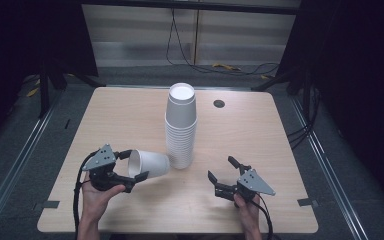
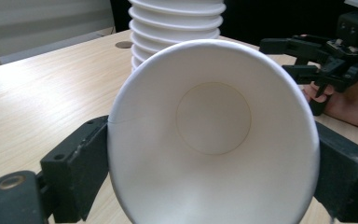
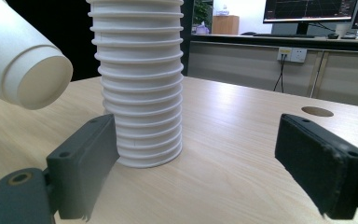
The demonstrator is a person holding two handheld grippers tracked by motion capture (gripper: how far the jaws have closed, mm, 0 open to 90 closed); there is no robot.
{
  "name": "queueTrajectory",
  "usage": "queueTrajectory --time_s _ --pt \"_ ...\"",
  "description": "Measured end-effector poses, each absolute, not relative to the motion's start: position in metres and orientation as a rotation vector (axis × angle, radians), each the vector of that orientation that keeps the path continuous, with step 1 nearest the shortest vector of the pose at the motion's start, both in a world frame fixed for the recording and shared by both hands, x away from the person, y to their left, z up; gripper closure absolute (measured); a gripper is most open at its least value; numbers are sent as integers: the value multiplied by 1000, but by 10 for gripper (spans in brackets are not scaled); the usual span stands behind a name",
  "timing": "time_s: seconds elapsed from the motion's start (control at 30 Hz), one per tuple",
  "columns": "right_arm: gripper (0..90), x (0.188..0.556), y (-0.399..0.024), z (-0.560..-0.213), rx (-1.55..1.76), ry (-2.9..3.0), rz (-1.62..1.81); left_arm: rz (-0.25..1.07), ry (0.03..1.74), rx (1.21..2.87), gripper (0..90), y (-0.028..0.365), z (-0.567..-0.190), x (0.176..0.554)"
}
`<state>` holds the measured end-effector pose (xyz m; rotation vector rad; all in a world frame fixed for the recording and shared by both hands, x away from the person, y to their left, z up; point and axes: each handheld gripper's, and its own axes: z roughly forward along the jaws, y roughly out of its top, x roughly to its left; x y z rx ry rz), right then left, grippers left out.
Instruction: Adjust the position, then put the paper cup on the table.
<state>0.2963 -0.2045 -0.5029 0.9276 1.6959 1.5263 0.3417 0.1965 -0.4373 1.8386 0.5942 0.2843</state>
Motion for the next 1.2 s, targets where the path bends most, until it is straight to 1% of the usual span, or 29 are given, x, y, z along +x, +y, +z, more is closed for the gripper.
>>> queueTrajectory --time_s 0.33,0.43,0.67,0.87,0.97,1.1,1.2 --pt "129 294 -207 -504 941 1658 1543 307 679 1790 105 212 -436 356" --pt "130 294 -206 -504 938 1648 1544 328 715 1811 105 216 -433 362" --pt "130 293 -207 -504 940 1631 1545 327 766 1820 105 218 -430 378" --pt "135 293 -207 -505 932 1632 1553 346 784 1901 104 210 -422 394" --pt "135 292 -207 -505 934 1630 1556 384 808 1965 103 209 -418 400" --pt "135 292 -208 -505 926 1632 1564 375 835 1978 103 213 -418 409" --pt "135 292 -208 -505 927 1632 1564 376 845 2040 103 212 -418 415"
